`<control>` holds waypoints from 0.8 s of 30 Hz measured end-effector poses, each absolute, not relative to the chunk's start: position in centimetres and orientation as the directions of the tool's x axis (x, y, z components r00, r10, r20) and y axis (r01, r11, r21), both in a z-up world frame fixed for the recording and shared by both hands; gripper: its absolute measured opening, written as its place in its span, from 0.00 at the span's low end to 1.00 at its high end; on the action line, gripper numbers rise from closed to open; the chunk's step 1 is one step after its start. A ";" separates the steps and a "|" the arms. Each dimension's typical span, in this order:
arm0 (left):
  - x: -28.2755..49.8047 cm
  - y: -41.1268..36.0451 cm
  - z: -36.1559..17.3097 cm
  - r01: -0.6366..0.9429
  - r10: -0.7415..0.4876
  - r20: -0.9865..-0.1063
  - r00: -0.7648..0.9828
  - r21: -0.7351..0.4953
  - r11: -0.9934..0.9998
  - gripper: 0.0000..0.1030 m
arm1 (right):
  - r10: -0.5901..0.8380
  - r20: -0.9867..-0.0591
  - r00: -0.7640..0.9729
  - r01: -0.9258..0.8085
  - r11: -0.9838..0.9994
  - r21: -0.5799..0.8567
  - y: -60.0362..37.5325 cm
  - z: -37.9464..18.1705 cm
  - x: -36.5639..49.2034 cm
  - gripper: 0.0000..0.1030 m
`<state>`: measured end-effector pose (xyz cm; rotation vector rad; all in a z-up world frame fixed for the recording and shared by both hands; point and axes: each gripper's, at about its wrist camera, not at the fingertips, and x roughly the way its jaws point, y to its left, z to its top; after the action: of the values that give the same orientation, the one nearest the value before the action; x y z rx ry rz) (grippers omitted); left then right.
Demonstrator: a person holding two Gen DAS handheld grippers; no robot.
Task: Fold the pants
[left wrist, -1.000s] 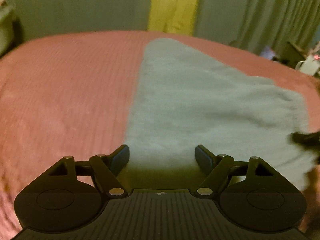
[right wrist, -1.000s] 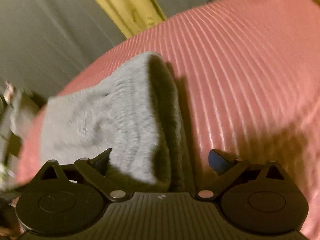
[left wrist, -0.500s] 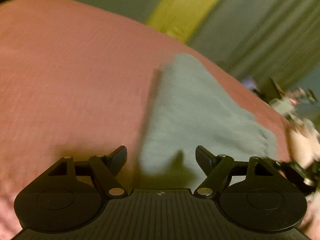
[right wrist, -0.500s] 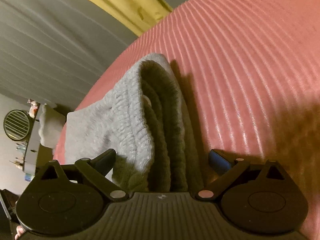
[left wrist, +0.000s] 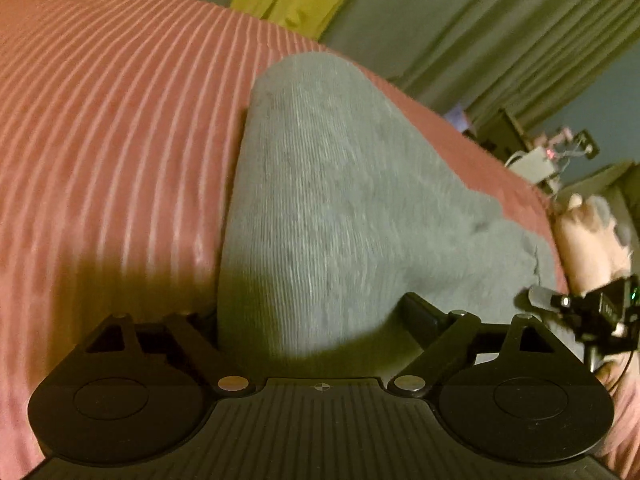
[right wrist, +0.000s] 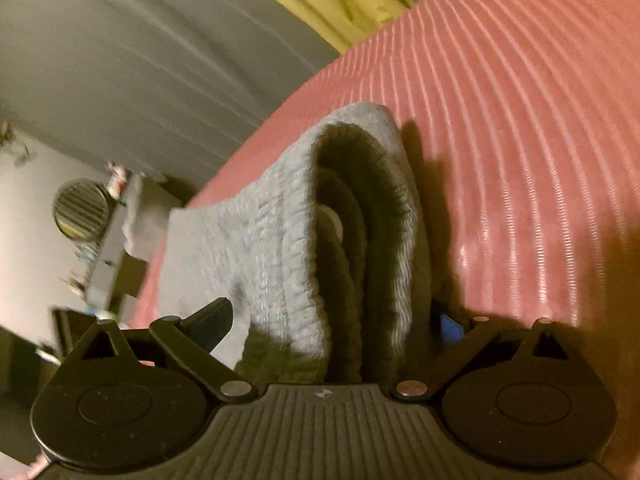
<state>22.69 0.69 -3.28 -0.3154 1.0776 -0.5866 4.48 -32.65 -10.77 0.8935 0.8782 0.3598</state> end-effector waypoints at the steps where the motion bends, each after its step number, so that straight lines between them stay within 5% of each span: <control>1: 23.0 0.4 -3.5 0.289 -0.589 -0.733 0.341 -0.514 0.808 0.88 | 0.611 -0.502 0.612 0.078 0.585 0.807 -32.9 -10.9 4.7 0.96; 3: 23.5 0.0 -3.8 0.290 -0.583 -0.738 0.340 -0.508 0.811 0.87 | 0.614 -0.496 0.614 0.068 0.585 0.808 -32.9 -10.9 4.9 0.96; 5: 23.5 0.0 -3.4 0.267 -0.555 -0.760 0.339 -0.488 0.831 0.74 | 0.608 -0.504 0.614 0.046 0.609 0.792 -32.6 -10.7 4.7 0.93; 7: 23.4 -0.6 -2.7 0.256 -0.568 -0.749 0.340 -0.508 0.823 0.57 | 0.595 -0.522 0.610 0.047 0.631 0.775 -31.9 -10.5 4.6 0.65; 12: 23.7 0.1 -3.9 0.248 -0.598 -0.728 0.336 -0.544 0.802 0.62 | 0.622 -0.514 0.590 0.060 0.601 0.797 -32.1 -11.1 5.2 0.69; 14: 23.6 0.1 -3.6 0.219 -0.589 -0.733 0.339 -0.547 0.808 0.54 | 0.621 -0.526 0.581 0.080 0.600 0.796 -31.9 -11.0 6.1 0.70; 17: 22.5 -1.1 -2.0 0.295 -0.548 -0.739 0.392 -0.464 0.835 0.39 | 0.556 -0.587 0.588 0.072 0.687 0.723 -30.3 -9.2 6.2 0.58; 24: 22.9 -2.5 2.0 0.323 -0.580 -0.674 0.458 -0.482 0.814 0.34 | 0.544 -0.485 0.685 -0.073 0.713 0.698 -28.1 -3.4 5.6 0.53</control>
<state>22.95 -2.51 2.05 -0.3040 0.9423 -0.5671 5.64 -28.11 -3.40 0.7008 0.7439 0.3791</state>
